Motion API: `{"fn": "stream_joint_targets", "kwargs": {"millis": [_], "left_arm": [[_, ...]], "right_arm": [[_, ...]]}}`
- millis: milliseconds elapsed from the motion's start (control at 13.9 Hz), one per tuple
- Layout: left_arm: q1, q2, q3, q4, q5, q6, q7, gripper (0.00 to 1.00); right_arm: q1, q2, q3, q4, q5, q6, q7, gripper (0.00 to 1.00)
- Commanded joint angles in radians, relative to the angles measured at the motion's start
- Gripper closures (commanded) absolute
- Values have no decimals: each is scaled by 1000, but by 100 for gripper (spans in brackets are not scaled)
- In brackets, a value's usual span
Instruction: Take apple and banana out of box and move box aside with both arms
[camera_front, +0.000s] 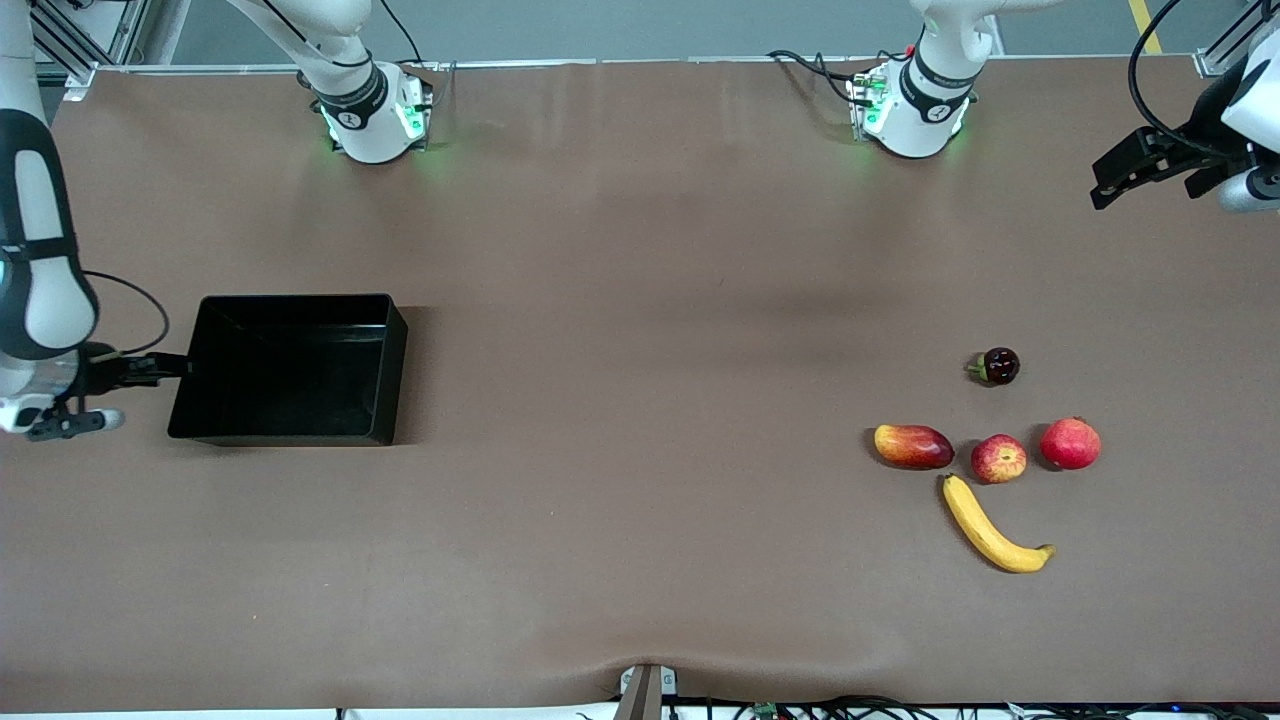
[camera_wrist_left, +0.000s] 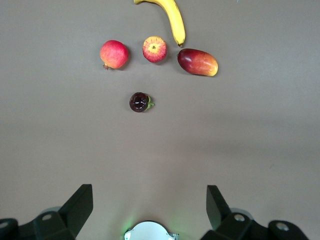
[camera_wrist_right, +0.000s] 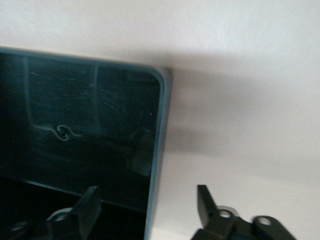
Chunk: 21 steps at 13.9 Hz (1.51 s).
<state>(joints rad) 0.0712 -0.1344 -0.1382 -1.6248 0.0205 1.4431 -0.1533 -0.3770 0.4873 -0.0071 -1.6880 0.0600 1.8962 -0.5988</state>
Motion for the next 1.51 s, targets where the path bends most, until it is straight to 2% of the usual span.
{"fn": "stream_joint_targets", "kwargs": {"millis": [0,144,288,432,649,793,937,1081,1225,1441], "left_arm": [[9,-17,2,-10,-19,10,18,0],[10,-19,3,-7,-19,10,17,0],[10,-17,3,-10,-19,8,17,0],[12,-22,3,-9,-19,7,26,0],[13,-27,5,-9,-19,3,28,0],[28,-28,5,-9,-17,-1,34,0],[30,-34,5,-9,-17,-3,34,0],[30,-34,5,-9,-17,-9,35,0],[30,-33,6,0,-17,-9,35,0],[30,-25,9,16,-11,-10,38,0]], "right_arm": [[7,2,15,221,-43,-240,-24,0],[67,-3,7,312,-71,-348,0,0],[99,-9,15,387,-167,-420,130,0],[104,-16,27,427,-161,-472,217,0],[142,-126,53,426,-125,-479,273,0],[183,-196,50,418,-105,-555,408,0],[202,-248,53,409,-101,-603,439,0],[208,-315,55,372,-27,-629,441,0],[234,-390,56,308,-16,-612,450,0],[311,-444,56,268,-12,-603,670,0]]}}
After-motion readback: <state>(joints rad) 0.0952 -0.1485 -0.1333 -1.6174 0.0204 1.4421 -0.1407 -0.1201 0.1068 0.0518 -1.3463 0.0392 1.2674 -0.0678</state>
